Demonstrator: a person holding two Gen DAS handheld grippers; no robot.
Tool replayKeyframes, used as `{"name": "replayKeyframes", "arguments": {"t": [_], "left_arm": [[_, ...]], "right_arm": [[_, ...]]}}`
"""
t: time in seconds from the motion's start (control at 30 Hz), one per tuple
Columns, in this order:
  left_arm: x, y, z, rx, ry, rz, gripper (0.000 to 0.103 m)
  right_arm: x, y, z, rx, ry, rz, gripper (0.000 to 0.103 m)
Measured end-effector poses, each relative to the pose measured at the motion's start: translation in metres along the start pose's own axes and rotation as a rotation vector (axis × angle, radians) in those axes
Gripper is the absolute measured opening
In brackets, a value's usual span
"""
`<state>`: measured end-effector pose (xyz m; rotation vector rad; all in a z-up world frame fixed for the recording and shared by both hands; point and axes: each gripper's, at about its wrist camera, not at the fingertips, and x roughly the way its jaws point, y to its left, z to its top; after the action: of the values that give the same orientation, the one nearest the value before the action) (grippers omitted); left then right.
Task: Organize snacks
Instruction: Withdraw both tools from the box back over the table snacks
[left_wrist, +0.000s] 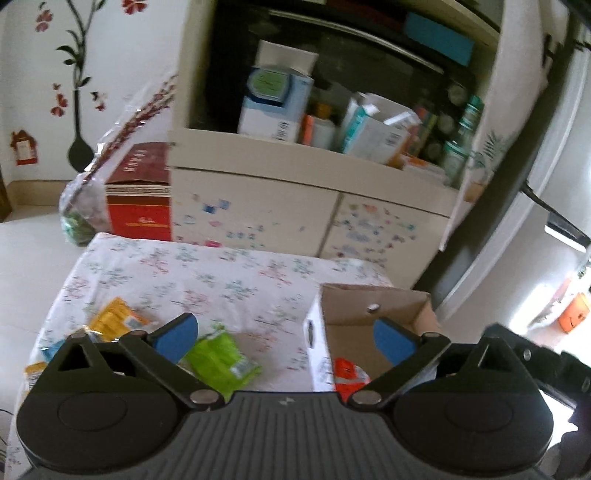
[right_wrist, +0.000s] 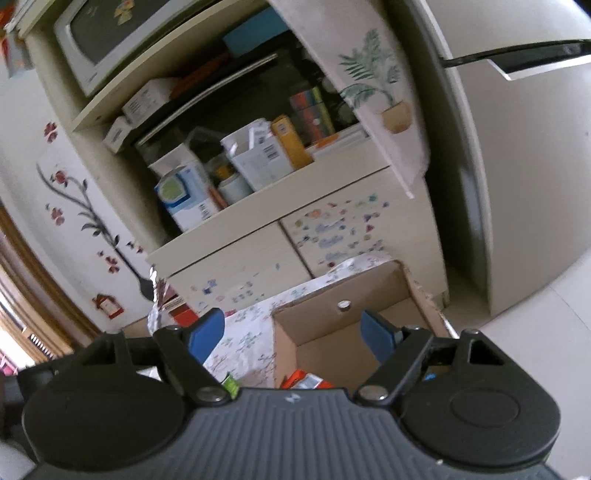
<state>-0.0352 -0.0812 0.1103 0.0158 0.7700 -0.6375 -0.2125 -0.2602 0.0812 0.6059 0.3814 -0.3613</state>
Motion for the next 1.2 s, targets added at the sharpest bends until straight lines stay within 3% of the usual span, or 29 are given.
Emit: {"name": "replayKeyframes", "arguments": {"t": [0.27,0.43,0.6,0.77,0.97,1.2], "left_arm": [[-0.008,0.064,0.011,-0.110,-0.003,0.085,0.103],[-0.008,0.114,0.014,-0.142,0.006,0.191,0.103],[-0.005,0.167,0.009,-0.255,0.042,0.251,0.103],[0.005,0.200,-0.004,-0.295,0.097,0.305,0.103],[0.022,0.236,-0.021,-0.368,0.137,0.315,0.103],[0.047,0.248,-0.039,-0.289,0.207,0.353,0.103]], "right_arm": [[0.008,0.028,-0.015,-0.122,0.040,0.097,0.085],[0.019,0.053,-0.032,-0.218,0.102,0.164,0.087],[0.029,0.077,-0.055,-0.320,0.161,0.223,0.087],[0.041,0.091,-0.078,-0.383,0.224,0.237,0.087],[0.051,0.101,-0.105,-0.423,0.286,0.234,0.087],[0.064,0.104,-0.139,-0.418,0.352,0.194,0.087]]}}
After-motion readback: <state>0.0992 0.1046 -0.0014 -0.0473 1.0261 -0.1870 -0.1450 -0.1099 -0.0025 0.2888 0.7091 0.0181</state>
